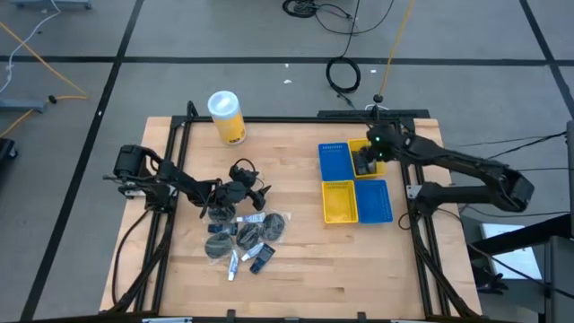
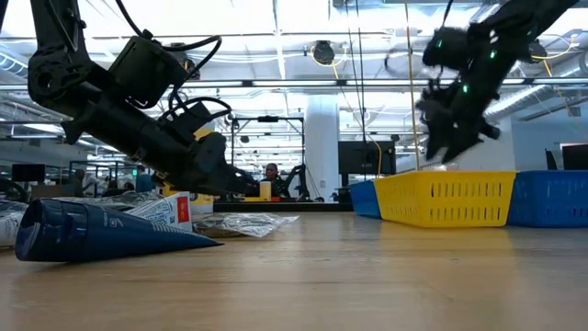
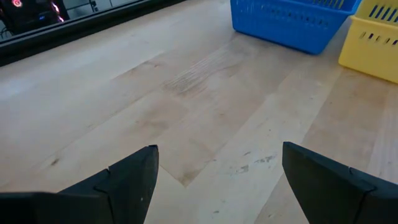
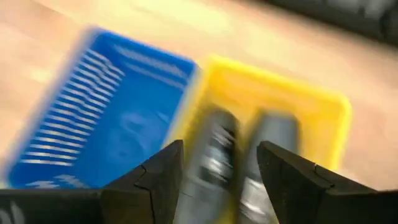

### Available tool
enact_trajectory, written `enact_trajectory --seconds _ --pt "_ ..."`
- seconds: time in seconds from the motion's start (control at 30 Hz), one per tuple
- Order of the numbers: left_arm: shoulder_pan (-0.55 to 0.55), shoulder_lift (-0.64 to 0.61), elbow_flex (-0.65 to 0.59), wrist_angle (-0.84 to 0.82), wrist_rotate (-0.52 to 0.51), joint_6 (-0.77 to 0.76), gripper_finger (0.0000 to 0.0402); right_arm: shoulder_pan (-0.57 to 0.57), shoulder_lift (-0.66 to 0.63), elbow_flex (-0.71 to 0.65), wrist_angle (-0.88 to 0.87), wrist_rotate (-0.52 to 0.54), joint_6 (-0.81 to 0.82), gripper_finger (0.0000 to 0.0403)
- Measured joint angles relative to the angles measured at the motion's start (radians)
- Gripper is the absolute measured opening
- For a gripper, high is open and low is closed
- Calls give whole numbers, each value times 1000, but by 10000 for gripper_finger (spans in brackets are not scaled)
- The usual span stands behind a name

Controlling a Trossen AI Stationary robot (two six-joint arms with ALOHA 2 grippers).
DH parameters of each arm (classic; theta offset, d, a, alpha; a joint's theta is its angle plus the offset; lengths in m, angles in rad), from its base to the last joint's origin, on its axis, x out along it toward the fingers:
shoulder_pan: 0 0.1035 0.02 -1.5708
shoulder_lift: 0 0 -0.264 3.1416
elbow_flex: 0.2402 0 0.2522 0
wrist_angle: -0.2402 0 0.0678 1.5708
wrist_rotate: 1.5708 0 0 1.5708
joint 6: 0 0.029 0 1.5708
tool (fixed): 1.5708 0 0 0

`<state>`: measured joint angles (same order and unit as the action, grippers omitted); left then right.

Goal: Pick & Place Travel size toiletries
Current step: Put the black hairbrush into the bottom blue bin

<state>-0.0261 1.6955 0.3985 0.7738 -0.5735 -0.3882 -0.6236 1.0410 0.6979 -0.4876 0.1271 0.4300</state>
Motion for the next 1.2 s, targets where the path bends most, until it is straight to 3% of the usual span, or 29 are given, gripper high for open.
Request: enact_trajectory --seconds 0.1,0.23,0.4,0.5,0.57,0.7,0.77,1.03,1.2 --pt "0 0 0 3 -1 2 333 84 -47 -12 150 2 -48 196" --pt "0 0 0 19 -3 15 333 234 -39 -95 491 1 -151 196" --pt "-1 0 1 50 3 54 333 414 88 -211 949 -1 -325 196" --pt "-6 0 1 85 64 97 333 500 200 -217 1096 -1 -426 196" --pt "-7 0 1 115 182 138 333 543 273 -217 1166 -1 -473 196" --pt "20 0 28 93 540 161 333 602 383 -217 1249 0 -499 196" --pt "34 0 55 36 638 115 333 615 420 -217 1277 1 -499 196" --pt "38 0 193 -411 713 116 333 621 460 -217 1284 2 -496 196" --pt "29 0 226 -492 761 191 309 622 460 -217 1284 1 -498 196"
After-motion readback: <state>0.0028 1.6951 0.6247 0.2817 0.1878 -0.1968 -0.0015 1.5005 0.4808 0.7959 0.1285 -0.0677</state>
